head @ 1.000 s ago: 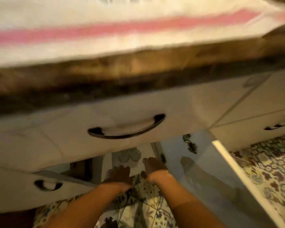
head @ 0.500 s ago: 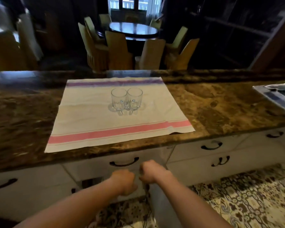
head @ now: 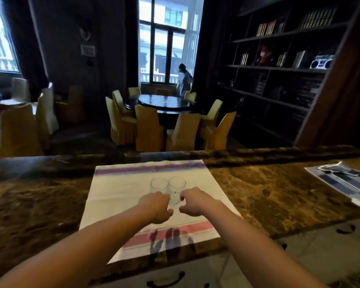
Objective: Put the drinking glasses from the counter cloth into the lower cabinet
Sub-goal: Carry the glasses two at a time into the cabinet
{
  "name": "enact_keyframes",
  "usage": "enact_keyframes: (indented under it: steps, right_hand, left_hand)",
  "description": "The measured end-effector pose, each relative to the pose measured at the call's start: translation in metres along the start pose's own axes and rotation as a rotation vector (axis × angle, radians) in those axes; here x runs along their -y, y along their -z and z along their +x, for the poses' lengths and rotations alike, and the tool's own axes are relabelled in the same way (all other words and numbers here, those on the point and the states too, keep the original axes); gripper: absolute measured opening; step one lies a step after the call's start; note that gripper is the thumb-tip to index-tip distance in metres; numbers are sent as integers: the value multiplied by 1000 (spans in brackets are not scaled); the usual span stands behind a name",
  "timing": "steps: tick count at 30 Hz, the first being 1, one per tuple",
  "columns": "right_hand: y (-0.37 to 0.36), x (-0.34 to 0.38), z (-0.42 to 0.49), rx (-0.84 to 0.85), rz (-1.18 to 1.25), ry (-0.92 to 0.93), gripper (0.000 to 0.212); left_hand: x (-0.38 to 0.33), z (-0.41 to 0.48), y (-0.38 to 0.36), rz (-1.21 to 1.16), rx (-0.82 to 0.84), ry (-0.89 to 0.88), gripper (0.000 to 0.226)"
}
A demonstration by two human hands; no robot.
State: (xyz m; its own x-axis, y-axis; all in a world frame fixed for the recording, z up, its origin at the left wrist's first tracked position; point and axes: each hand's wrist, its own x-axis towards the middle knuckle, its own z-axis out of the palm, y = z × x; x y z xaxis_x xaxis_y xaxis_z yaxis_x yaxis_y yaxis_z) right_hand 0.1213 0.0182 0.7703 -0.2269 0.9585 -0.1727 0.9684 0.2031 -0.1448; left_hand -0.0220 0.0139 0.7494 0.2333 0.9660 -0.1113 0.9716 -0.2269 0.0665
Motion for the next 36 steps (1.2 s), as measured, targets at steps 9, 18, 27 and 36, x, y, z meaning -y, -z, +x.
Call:
enact_keyframes:
  steps: [9,18,27,36]
  right_hand:
    - [18,14,92,-126,-31,-100,68]
    - [-13,10,137,10,27,-172,78]
    - [-32,5,155,18,87,-221,74]
    - [-38,-1,142,-22,194,-223,64]
  left_hand:
    - [57,79,22,-87,-59,31,83]
    - [71,126,1,-138,140,-22,93]
    - [71,151,-22,-204,131,-59,87]
    - [61,138,-27,-346,73,-23,85]
